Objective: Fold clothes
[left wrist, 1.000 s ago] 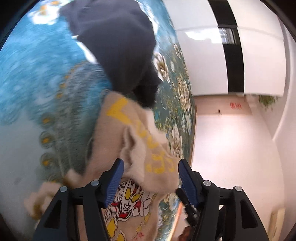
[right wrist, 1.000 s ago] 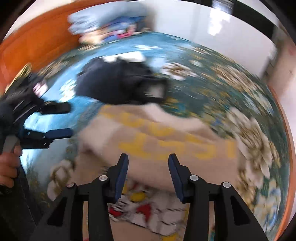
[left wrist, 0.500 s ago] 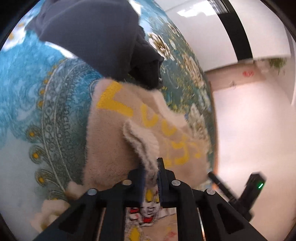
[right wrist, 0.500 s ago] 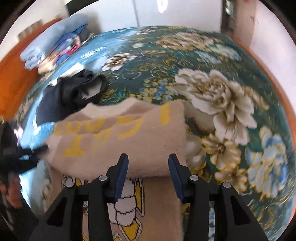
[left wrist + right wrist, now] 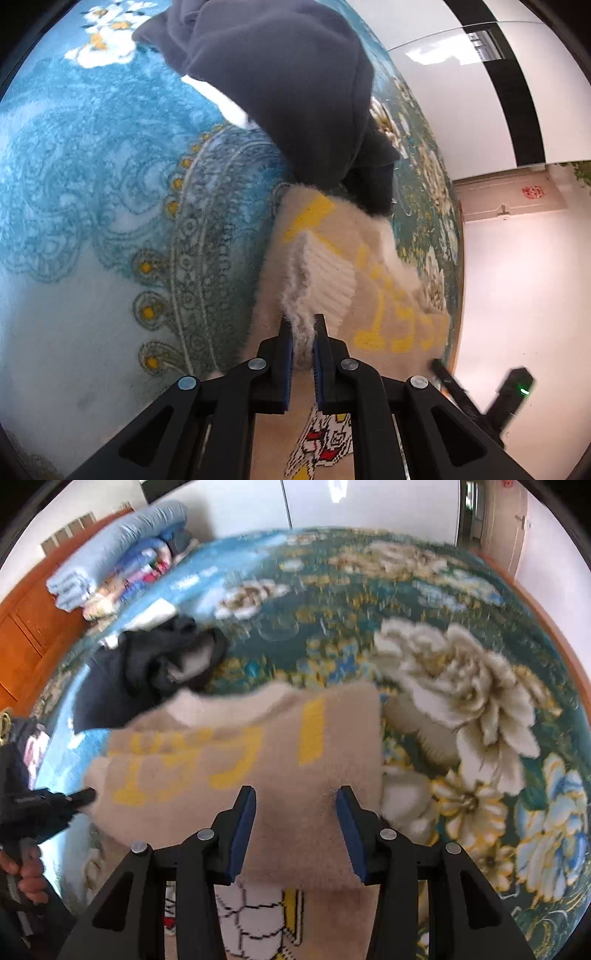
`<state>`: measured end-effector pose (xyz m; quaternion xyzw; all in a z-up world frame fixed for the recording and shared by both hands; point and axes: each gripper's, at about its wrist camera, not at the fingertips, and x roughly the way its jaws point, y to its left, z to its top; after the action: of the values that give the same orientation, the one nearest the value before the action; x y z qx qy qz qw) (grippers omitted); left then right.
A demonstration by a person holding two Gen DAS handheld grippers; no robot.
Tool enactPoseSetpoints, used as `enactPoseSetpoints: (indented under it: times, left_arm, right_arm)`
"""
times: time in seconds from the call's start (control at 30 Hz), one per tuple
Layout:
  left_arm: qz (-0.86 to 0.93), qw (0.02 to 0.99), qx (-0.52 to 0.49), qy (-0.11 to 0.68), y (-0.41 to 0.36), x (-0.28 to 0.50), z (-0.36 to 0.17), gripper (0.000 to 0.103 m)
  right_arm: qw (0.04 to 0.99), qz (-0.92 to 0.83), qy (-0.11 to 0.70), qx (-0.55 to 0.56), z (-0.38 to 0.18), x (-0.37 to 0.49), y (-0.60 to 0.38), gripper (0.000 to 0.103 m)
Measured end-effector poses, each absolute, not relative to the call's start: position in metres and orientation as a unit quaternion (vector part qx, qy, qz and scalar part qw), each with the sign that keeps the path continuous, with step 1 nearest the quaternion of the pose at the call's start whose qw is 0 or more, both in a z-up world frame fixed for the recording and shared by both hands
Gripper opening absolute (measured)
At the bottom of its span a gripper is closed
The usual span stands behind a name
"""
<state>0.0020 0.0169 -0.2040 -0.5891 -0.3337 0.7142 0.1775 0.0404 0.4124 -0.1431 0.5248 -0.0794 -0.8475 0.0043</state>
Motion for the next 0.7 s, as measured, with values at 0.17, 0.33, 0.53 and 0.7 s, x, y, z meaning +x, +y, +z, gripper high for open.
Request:
enactPoseSetpoints:
  times: [0.17, 0.33, 0.53, 0.7]
  left_arm:
    - [0.709, 0.174, -0.604, -0.32, 0.021, 0.001, -0.212, 0.011]
    - [0.696, 0.185, -0.594, -0.358, 0.008, 0.01, -0.207, 0.014]
    - [0.713, 0.178, -0.585, -0.345, 0.007, 0.021, -0.182, 0.035]
    - [0.699, 0.175, -0.644, -0.256, 0.019, 0.037, -0.184, 0.036]
  right_arm:
    - [-0.009, -0.828, -0.088, 0.554, -0.174, 0.032, 0.423, 0.048]
    - [-0.003, -0.824, -0.1, 0.558, -0.172, 0.032, 0.429, 0.05]
    - [0.019, -0.844, -0.118, 0.523, -0.126, 0.064, 0.429, 0.055]
    - [0.007, -0.818, -0.143, 0.557, -0.137, 0.101, 0.444, 0.057]
